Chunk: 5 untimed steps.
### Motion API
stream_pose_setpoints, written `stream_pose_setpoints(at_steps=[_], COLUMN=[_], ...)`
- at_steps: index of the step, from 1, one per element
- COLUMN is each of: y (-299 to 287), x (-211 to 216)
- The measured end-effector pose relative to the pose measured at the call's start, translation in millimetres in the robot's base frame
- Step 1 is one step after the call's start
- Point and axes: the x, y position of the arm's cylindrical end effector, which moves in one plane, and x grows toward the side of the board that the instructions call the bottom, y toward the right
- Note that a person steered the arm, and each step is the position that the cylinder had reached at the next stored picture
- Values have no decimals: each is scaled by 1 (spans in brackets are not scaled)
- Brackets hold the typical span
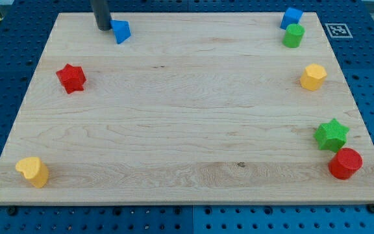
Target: Slide the blue triangle to the center
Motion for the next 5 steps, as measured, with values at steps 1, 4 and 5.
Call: stream_pose_setpoints(at_steps=[1,4,5], y=[18,78,105], x=[18,61,63])
